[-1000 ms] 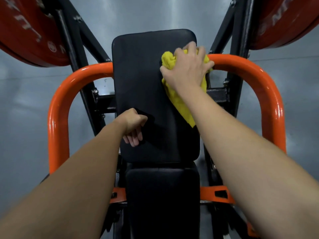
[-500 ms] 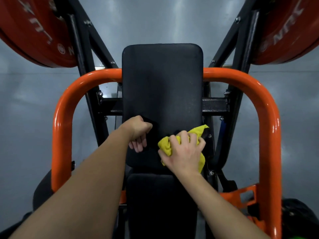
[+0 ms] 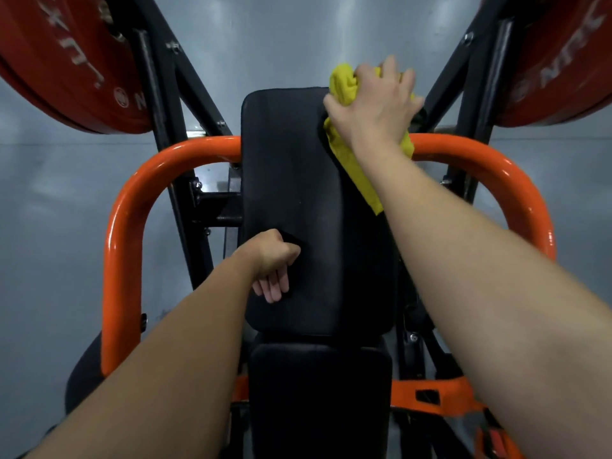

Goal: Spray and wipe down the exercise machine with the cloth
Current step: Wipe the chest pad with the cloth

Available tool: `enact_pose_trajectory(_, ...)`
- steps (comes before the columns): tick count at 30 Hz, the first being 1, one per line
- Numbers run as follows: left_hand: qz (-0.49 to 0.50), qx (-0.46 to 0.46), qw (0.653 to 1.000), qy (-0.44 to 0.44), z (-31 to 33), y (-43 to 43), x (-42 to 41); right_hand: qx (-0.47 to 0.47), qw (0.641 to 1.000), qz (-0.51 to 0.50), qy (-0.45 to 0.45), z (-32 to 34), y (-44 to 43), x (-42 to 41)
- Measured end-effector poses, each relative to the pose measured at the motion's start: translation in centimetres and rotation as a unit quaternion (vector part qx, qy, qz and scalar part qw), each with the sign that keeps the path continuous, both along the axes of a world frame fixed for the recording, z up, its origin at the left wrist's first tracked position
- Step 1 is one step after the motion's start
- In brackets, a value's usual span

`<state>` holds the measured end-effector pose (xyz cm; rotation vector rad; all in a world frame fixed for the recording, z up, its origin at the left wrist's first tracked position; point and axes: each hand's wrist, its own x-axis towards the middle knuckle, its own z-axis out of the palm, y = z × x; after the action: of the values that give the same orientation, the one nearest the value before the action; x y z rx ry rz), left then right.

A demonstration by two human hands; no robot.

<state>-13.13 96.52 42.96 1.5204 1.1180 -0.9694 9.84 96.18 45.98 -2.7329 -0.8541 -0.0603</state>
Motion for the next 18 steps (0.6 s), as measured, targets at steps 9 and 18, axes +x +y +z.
enact_pose_trajectory(9, -0.008, -0.014, 1.0, -0.006, 0.5, 0.1, -0.1, -0.098, 0.994, 0.052, -0.006, -2.7, -9.0, -10.7)
enact_pose_trajectory(18, -0.027, -0.031, 0.999, -0.016, 0.9, 0.6, -0.2, -0.246, 0.949, 0.082, 0.181, 0.7, -3.9, -7.4)
